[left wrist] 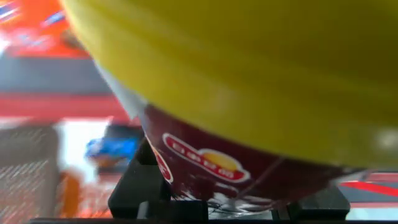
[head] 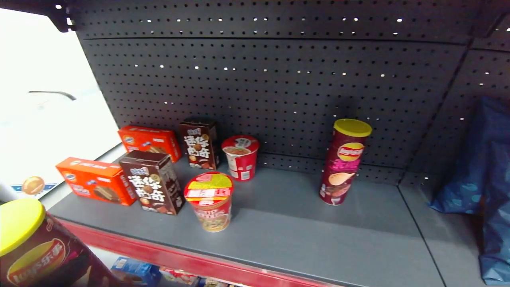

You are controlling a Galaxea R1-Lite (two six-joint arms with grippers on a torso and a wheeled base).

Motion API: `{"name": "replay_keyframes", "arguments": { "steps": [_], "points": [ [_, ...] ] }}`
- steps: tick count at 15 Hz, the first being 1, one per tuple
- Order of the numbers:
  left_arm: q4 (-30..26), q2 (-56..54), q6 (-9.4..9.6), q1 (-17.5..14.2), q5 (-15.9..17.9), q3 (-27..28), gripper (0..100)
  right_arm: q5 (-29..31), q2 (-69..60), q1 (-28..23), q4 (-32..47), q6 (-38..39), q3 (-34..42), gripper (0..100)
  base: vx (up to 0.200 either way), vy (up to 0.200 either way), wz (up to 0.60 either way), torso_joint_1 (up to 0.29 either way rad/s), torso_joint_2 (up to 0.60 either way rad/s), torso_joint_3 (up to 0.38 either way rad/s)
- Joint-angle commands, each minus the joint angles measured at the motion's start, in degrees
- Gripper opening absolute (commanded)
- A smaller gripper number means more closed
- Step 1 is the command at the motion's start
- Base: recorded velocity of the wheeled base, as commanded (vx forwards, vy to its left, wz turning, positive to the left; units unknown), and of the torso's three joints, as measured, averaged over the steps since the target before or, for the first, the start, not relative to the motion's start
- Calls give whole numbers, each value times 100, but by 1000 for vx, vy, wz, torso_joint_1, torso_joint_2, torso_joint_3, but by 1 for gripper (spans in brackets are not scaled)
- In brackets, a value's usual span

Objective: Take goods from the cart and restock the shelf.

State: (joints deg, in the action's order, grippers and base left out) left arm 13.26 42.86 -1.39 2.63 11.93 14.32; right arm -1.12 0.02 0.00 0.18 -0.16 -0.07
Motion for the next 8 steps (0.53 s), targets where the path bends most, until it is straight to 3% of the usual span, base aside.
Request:
{"name": "replay_keyframes", "arguments": {
  "steps": [1,2,6,8],
  "points": [
    [1,12,-2,0,2,-35,0,-2,-2,0,-1,-11,-1,100,0,0,-600,7,2,-2],
    [1,3,-2,0,2,-35,0,-2,-2,0,-1,-2,-1,100,0,0,-600,7,2,-2],
    [-96,-243,-2,0,-16,-17,0,-2,-2,0,-1,-2,-1,100,0,0,0,0,0,0],
    [-773,-542,16,18,-7,185,0,-2,-2,0,-1,-2,-1,100,0,0,0,0,0,0]
  ]
}}
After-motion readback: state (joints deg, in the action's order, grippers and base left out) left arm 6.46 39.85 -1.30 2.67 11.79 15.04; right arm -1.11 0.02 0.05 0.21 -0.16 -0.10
